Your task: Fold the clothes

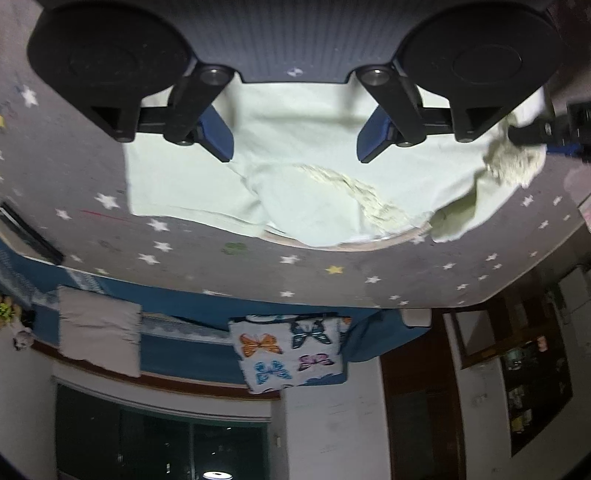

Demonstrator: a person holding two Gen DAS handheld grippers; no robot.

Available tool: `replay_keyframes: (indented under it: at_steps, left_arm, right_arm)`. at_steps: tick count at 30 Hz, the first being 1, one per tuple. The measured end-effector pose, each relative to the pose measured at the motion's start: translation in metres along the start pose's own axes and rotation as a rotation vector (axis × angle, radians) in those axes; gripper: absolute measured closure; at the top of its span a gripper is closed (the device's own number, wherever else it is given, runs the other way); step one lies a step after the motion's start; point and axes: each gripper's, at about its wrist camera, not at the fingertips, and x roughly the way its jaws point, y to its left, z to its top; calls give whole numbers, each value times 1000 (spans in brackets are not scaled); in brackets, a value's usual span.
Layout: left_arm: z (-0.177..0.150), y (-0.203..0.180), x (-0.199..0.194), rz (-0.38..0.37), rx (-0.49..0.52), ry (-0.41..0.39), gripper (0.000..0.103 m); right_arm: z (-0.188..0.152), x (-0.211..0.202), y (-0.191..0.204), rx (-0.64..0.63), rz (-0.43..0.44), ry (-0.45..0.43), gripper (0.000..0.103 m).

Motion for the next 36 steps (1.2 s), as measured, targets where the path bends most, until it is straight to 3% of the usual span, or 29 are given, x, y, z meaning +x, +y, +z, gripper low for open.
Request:
replay_keyframes:
  at_steps: [6, 14, 17, 21, 22, 36]
  left_arm:
    - [-5, 7, 0, -5, -5, 8, 79]
    - [-12, 12, -3, -25, 3, 18, 79]
    - [-14, 15, -5, -31, 1, 16, 79]
    - [-16, 18, -11, -35, 5, 9, 75]
    - [-17, 19, -12, -35, 4, 7, 73]
    - [-17, 23, -24, -34, -3, 1, 73]
  right_arm:
    - [19, 30, 17, 21, 96, 35, 40]
    - [41, 60, 55, 24, 224, 73, 40]
    - [39, 68, 69, 3, 220, 104, 45]
    - [28, 71, 69, 35, 243, 149, 91]
    - [26, 68, 67, 50, 249, 146, 96]
    - [4, -28, 15, 146, 209, -11, 101]
